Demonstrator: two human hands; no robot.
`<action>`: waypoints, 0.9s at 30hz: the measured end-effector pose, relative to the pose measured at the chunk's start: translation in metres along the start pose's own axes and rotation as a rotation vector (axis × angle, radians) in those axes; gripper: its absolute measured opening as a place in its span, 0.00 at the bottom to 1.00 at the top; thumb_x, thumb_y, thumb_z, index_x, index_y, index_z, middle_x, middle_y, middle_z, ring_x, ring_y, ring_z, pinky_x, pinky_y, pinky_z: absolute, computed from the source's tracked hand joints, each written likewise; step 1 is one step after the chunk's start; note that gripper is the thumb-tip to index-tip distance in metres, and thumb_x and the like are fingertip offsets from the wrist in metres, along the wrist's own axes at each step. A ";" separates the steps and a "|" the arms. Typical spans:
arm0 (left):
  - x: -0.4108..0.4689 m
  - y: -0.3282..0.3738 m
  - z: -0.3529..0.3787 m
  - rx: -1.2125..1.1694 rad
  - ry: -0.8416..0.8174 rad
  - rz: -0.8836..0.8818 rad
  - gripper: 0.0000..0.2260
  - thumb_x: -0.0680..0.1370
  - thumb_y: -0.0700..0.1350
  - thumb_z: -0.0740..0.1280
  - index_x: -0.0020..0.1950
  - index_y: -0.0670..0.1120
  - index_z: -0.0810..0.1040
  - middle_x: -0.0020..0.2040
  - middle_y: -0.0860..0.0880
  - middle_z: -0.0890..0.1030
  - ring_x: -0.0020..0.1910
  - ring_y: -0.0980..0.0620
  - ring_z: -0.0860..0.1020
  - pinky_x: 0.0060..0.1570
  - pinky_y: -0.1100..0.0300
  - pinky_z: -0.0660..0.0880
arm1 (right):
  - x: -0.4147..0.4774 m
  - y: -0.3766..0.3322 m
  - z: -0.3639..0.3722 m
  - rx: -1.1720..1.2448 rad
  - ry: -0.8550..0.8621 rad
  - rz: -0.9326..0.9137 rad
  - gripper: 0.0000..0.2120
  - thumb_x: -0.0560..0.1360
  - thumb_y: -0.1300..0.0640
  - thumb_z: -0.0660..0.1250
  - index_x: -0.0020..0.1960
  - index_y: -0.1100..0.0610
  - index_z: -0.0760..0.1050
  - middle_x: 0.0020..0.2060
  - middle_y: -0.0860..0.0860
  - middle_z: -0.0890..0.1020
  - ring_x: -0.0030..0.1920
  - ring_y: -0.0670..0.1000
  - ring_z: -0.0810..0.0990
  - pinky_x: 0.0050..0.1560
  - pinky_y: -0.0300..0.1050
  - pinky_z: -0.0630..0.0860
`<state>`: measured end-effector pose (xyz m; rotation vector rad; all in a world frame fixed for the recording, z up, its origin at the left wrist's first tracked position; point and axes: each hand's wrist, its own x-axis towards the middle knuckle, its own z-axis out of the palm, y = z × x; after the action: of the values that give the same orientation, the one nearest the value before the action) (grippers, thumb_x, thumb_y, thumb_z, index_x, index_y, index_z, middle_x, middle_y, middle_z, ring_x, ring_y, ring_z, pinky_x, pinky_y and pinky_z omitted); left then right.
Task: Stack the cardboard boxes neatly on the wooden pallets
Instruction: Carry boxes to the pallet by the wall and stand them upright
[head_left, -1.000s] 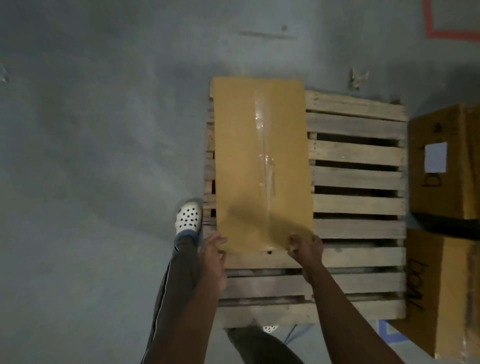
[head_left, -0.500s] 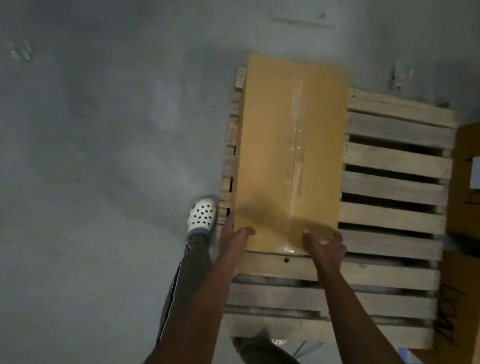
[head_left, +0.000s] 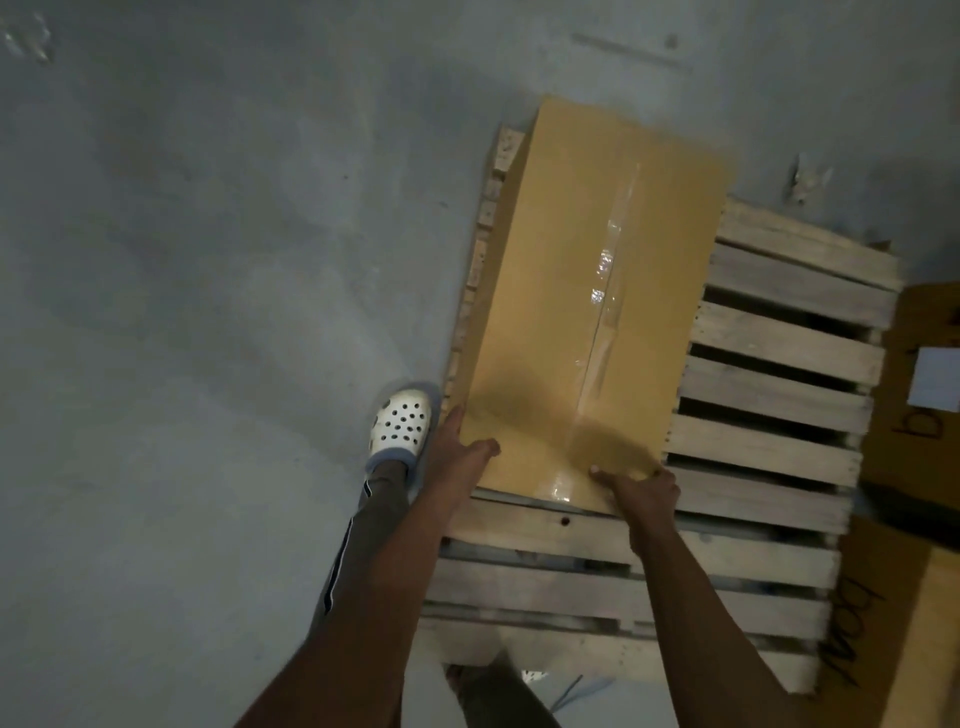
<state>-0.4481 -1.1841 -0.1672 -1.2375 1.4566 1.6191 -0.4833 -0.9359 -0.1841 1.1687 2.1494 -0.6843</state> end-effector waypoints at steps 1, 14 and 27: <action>0.000 0.005 -0.002 0.026 -0.009 0.008 0.39 0.71 0.47 0.73 0.80 0.54 0.63 0.75 0.51 0.69 0.73 0.48 0.68 0.69 0.51 0.69 | 0.002 -0.009 -0.002 -0.012 -0.003 -0.024 0.59 0.54 0.38 0.83 0.77 0.54 0.60 0.73 0.56 0.66 0.70 0.63 0.68 0.69 0.67 0.70; 0.043 0.129 -0.006 -0.001 -0.108 0.186 0.21 0.70 0.41 0.73 0.60 0.58 0.79 0.54 0.55 0.84 0.55 0.50 0.83 0.60 0.51 0.79 | 0.043 -0.123 -0.022 0.412 -0.035 -0.199 0.50 0.59 0.42 0.83 0.76 0.51 0.65 0.69 0.52 0.74 0.67 0.56 0.74 0.66 0.57 0.74; 0.027 0.161 0.010 0.065 0.015 0.304 0.44 0.61 0.46 0.65 0.79 0.54 0.65 0.71 0.52 0.74 0.64 0.50 0.77 0.62 0.49 0.78 | 0.060 -0.159 -0.032 0.610 0.008 -0.130 0.54 0.54 0.41 0.84 0.75 0.53 0.65 0.68 0.52 0.72 0.65 0.55 0.73 0.66 0.59 0.73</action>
<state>-0.6050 -1.2094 -0.1305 -1.0317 1.7605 1.7418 -0.6546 -0.9569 -0.1795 1.3262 2.0950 -1.4656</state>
